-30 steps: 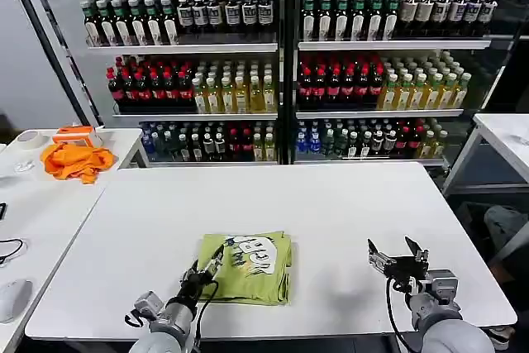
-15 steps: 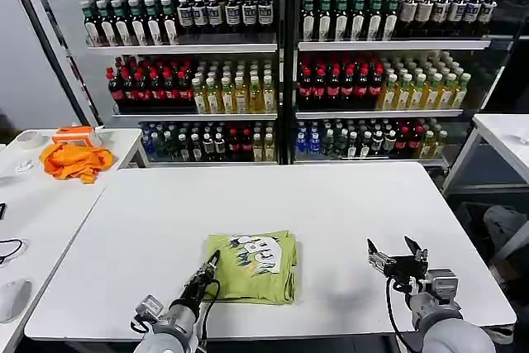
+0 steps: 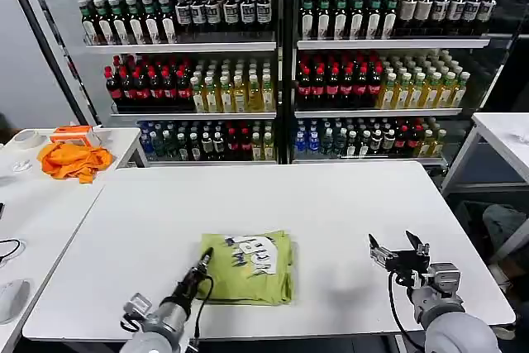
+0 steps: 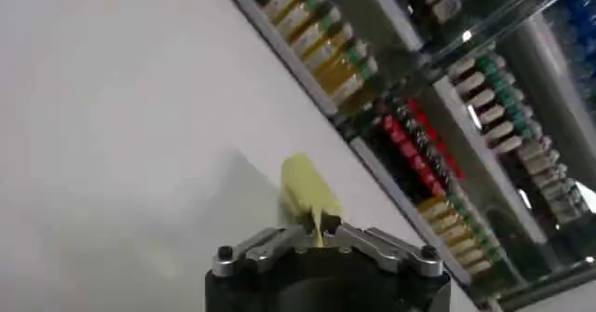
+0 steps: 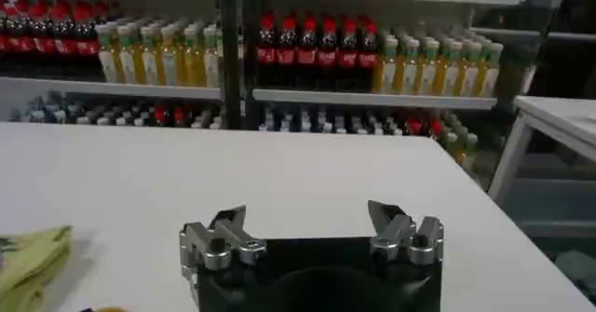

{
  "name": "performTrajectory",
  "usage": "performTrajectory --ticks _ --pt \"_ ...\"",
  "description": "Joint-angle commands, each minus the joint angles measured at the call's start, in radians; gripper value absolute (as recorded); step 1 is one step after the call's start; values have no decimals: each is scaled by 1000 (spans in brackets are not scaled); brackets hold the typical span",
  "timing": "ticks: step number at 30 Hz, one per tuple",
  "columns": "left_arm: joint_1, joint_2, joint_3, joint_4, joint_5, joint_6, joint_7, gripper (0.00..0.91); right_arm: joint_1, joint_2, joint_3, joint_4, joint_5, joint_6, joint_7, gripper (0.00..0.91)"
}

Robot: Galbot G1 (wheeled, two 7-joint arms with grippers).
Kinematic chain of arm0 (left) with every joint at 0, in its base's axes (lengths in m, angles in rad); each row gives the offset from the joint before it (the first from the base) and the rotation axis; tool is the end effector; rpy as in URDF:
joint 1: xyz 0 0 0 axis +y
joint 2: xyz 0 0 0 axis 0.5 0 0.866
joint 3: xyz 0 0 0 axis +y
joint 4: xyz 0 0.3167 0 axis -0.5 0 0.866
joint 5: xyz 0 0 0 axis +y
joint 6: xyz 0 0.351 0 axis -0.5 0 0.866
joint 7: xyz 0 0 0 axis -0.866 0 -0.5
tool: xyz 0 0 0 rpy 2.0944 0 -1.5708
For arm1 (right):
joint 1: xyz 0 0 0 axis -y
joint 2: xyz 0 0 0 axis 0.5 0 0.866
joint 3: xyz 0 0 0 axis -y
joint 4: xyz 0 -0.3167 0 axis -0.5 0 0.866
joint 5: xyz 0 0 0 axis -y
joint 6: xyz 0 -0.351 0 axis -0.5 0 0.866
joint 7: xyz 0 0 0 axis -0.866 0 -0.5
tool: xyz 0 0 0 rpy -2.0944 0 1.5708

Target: Fold and organize the clothes.

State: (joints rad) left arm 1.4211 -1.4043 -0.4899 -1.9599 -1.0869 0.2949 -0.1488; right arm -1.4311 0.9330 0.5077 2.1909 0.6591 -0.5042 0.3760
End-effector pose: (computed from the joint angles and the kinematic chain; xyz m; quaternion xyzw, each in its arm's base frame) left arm 0.2354 0.0196 -0.2887 -0.0438 -0.8828 0.4309 0.1818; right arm 0.2299 -0.0635 -0.1935 0.0075 -0.9810 0.0351 0.1904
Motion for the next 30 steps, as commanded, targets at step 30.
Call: performTrajectory --ticks 30 --pt "14 360 151 38 961 25 128 20 39 30 -15 -36 11 20 -12 907"
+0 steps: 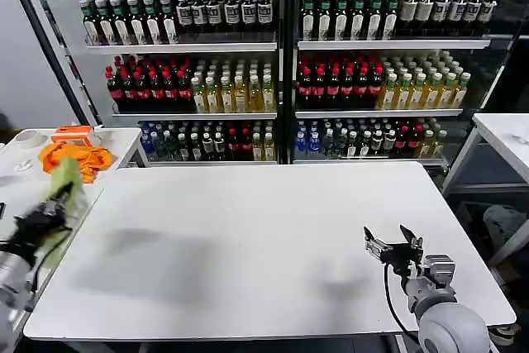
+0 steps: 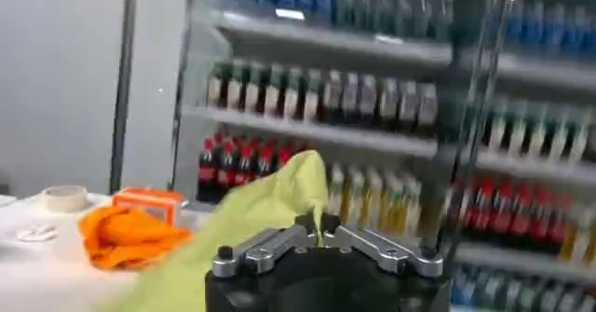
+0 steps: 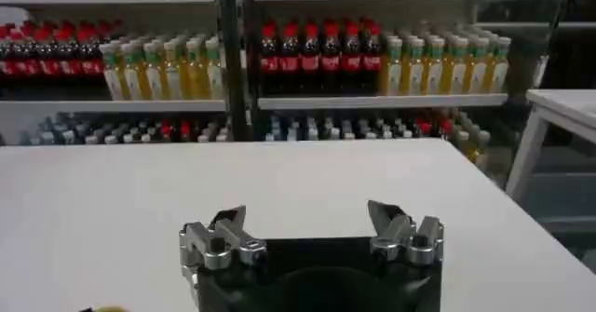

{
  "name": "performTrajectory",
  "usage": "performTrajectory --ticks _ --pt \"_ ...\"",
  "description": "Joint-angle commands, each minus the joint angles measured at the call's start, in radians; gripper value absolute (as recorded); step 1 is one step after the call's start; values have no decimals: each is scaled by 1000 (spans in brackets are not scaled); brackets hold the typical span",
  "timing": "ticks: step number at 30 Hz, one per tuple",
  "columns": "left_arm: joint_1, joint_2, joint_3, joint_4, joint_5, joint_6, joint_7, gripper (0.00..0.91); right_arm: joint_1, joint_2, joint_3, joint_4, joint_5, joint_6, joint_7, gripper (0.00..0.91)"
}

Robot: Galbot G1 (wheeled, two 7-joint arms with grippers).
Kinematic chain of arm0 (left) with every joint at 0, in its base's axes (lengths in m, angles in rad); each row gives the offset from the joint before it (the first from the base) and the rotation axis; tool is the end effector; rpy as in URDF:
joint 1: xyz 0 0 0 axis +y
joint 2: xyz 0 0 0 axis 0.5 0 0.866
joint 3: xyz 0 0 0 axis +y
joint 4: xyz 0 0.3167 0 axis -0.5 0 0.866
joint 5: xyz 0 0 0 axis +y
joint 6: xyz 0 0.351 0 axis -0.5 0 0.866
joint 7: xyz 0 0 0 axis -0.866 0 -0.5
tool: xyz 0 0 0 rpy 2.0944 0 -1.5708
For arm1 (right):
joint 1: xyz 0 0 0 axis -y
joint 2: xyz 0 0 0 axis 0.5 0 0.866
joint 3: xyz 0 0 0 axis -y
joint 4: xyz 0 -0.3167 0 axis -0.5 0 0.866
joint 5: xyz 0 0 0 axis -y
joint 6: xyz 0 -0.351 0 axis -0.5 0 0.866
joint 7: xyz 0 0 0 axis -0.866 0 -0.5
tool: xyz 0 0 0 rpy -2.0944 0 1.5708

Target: Fold and organize the clothes.

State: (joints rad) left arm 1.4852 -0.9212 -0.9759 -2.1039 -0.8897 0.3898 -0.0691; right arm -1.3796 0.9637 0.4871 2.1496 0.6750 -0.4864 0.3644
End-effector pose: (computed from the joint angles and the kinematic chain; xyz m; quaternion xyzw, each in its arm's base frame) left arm 0.2334 0.1889 -0.1427 0.0124 -0.9959 0.0520 0.0735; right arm 0.2421 -0.0623 -0.1984 0.0090 -0.9832 0.0098 0.1822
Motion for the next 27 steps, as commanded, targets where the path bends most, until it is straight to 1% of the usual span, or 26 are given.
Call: performTrajectory --ticks 1,4,8,12,15,16,19,21,22,24,25,27 --pt "-72 -136 666 176 765 -68 48 20 -15 -1 8 7 -5 2 0 907" --pt "-130 -157 725 143 752 -59 47 20 -22 -2 14 9 -5 2 1 907" --pt "-232 -171 791 87 618 -21 38 20 -28 -2 18 11 -7 2 1 907" --pt "-309 -196 834 95 522 17 15 20 -32 2 20 15 -15 1 1 907" --pt "-334 -216 874 126 534 46 1 20 -34 -1 27 12 -14 1 1 907" --pt "-334 -225 888 152 565 95 -13 20 -33 -2 30 11 -14 1 1 907" --pt "-334 -257 911 180 559 118 -50 20 -29 -3 35 10 -11 1 0 907" --pt "-340 -281 929 188 554 107 -57 20 -26 -3 34 9 -11 1 0 907" --pt "-349 -300 940 187 537 100 -61 212 -22 -3 31 8 -11 0 -1 907" --pt "-361 -322 952 182 511 87 -67 907 -16 -4 27 6 -11 -1 -1 907" --pt "-367 -342 956 184 497 37 -66 907 -12 -4 23 5 -11 -1 -1 907" --pt "-367 -349 952 186 497 -11 -62 907 -6 -4 13 6 -11 -1 -1 907"
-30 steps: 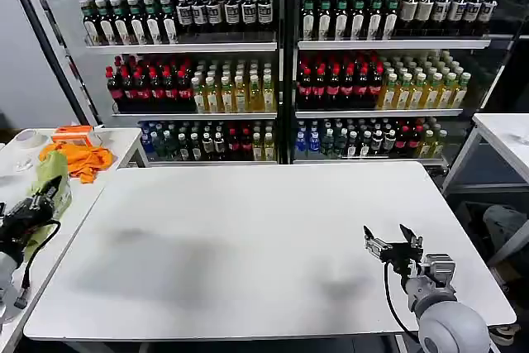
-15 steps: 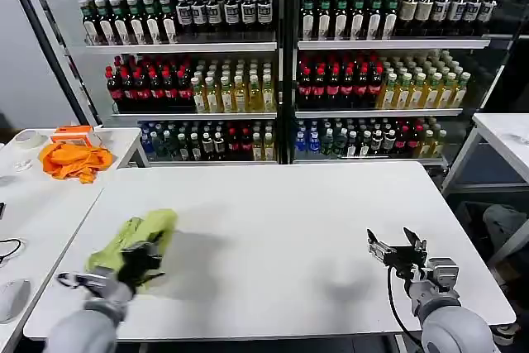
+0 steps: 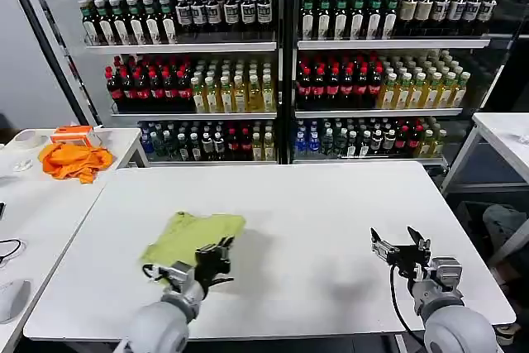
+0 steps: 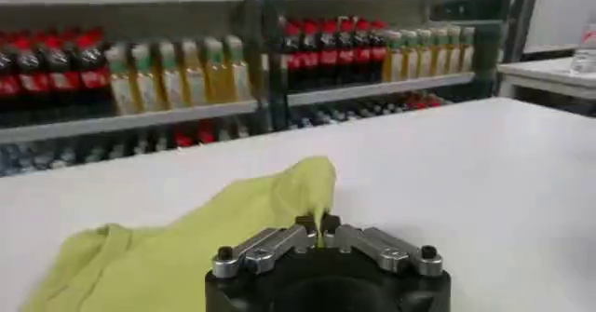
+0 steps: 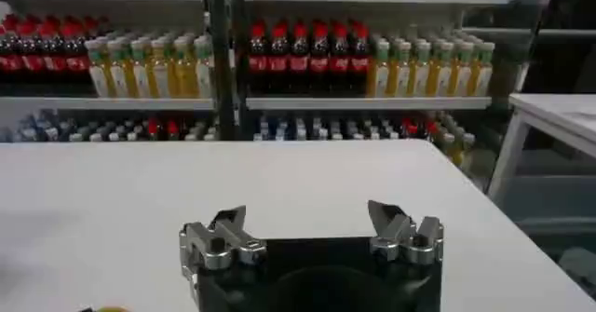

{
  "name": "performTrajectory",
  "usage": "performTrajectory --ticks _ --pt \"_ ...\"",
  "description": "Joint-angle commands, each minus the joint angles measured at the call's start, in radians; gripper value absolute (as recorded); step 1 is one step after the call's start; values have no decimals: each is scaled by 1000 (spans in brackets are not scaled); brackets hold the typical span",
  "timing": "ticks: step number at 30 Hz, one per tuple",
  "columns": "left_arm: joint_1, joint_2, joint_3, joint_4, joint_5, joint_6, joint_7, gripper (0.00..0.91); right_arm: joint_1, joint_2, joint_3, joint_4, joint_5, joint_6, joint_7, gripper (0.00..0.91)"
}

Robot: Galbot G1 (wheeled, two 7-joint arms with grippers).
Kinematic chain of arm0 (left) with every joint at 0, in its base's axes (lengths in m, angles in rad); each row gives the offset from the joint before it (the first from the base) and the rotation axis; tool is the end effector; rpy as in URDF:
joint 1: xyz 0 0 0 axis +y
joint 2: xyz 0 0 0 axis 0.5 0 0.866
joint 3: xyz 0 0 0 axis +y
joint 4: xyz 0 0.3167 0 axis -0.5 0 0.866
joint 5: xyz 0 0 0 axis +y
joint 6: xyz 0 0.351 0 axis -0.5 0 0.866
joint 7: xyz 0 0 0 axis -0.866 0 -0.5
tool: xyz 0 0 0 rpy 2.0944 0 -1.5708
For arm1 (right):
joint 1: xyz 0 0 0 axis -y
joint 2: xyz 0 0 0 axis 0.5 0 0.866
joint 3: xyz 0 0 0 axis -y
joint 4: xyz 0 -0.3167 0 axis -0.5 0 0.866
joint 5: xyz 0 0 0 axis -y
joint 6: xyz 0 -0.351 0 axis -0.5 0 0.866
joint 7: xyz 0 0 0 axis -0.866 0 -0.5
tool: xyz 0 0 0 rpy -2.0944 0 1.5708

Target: Fold and organize the clothes.

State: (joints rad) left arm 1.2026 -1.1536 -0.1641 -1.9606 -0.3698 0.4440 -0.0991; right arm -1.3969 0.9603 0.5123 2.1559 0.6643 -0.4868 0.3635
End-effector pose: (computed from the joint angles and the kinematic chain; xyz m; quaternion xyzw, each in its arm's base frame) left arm 0.2671 -0.0301 -0.2583 -0.1867 -0.9653 -0.0311 0.1799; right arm 0.2397 -0.0677 -0.1966 -0.0004 -0.9836 0.0175 0.1797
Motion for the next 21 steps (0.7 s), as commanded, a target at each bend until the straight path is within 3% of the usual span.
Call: performTrajectory --ticks 1,7,10,17,21 --pt "-74 -116 131 33 -36 -105 -33 907 15 -1 -17 0 0 -1 0 907" --pt "27 -99 41 -56 -123 -235 -49 907 68 14 -76 -13 7 5 3 907" --pt "86 -100 -18 -100 -116 -258 -73 907 137 33 -177 -29 32 44 22 907" --pt "214 -92 -240 -141 -122 -306 -120 907 294 76 -410 -95 233 139 94 907" --pt "275 -85 -298 -167 -121 -318 -123 907 389 111 -556 -165 294 168 120 907"
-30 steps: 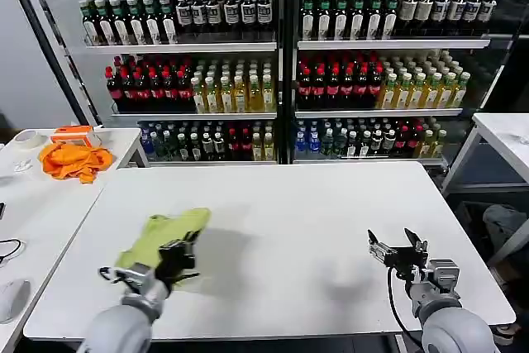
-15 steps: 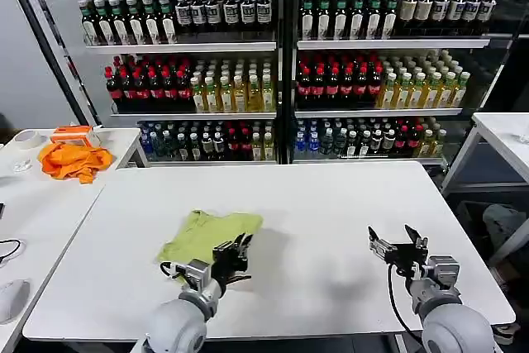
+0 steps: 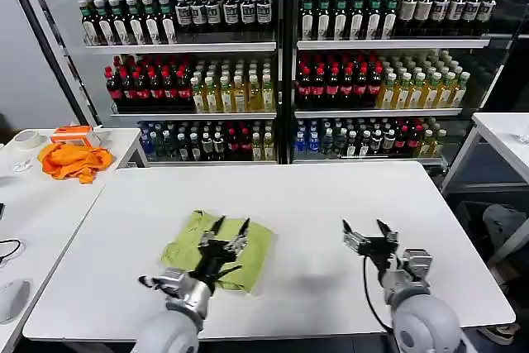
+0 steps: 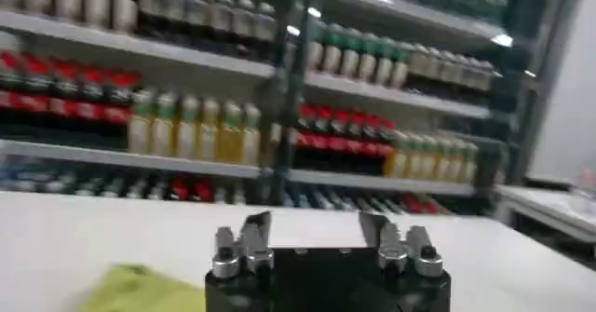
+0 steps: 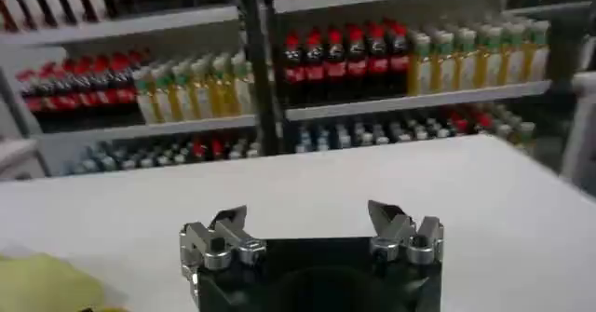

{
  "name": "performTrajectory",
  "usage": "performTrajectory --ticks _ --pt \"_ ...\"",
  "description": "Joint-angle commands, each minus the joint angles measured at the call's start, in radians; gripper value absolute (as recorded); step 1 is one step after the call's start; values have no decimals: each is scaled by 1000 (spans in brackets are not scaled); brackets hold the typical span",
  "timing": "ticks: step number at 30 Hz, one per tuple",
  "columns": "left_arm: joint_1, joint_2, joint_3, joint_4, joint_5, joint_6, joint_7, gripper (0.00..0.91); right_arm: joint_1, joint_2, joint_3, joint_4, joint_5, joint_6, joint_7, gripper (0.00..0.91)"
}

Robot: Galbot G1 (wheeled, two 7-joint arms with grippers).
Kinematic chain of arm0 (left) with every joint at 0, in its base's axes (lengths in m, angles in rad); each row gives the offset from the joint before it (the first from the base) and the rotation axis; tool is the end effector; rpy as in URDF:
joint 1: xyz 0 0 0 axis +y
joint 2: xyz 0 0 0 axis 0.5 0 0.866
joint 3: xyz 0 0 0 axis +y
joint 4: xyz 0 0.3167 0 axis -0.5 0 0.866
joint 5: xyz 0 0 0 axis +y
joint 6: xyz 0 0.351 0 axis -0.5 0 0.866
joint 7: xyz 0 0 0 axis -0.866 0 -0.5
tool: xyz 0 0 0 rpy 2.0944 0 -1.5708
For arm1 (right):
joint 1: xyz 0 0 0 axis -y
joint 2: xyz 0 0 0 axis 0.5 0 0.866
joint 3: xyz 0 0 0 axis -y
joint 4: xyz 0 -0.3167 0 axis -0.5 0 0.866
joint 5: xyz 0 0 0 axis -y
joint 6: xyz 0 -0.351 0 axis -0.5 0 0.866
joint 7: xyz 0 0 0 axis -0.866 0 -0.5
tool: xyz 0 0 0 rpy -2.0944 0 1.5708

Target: Fold and organize the clothes.

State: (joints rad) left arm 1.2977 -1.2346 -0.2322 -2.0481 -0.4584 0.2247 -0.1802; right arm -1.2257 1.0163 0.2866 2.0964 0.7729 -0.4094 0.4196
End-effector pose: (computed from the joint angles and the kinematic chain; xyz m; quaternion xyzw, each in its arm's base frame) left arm 0.2456 -0.0333 -0.2448 -0.1313 -0.9843 0.0892 0.0771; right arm 0.2626 -0.0134 -0.2070 0.0596 -0.9815 -0.0723 0.1667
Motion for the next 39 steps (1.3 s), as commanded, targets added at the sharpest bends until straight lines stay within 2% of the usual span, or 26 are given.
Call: performTrajectory --ticks 1,5,17,24,30,31,32,33,34,35,39 --pt "184 -5 -235 -84 -31 -100 -42 907 233 61 -353 -121 193 92 70 907" --pt "210 -26 -245 -102 -22 -100 -42 907 303 104 -447 -187 231 94 104 907" --pt "246 -58 -255 -120 2 -101 -40 907 376 194 -560 -278 231 52 215 907" --pt "250 -67 -249 -122 5 -98 -37 907 378 219 -607 -285 225 26 250 907" --pt "247 -79 -243 -118 7 -93 -37 907 373 256 -604 -308 261 20 282 907" --pt "247 -80 -242 -118 7 -93 -38 907 372 256 -603 -308 263 21 284 836" --pt "248 -80 -240 -118 8 -93 -37 907 371 255 -602 -307 267 27 287 695" --pt "249 -81 -237 -118 10 -92 -37 907 371 253 -601 -307 269 30 288 343" --pt "249 -81 -236 -118 12 -92 -37 907 371 252 -600 -307 271 35 289 71" --pt "249 -82 -234 -117 12 -92 -37 907 371 251 -596 -307 278 37 292 10" --pt "248 -83 -234 -118 12 -91 -37 907 368 251 -586 -306 298 39 297 0"
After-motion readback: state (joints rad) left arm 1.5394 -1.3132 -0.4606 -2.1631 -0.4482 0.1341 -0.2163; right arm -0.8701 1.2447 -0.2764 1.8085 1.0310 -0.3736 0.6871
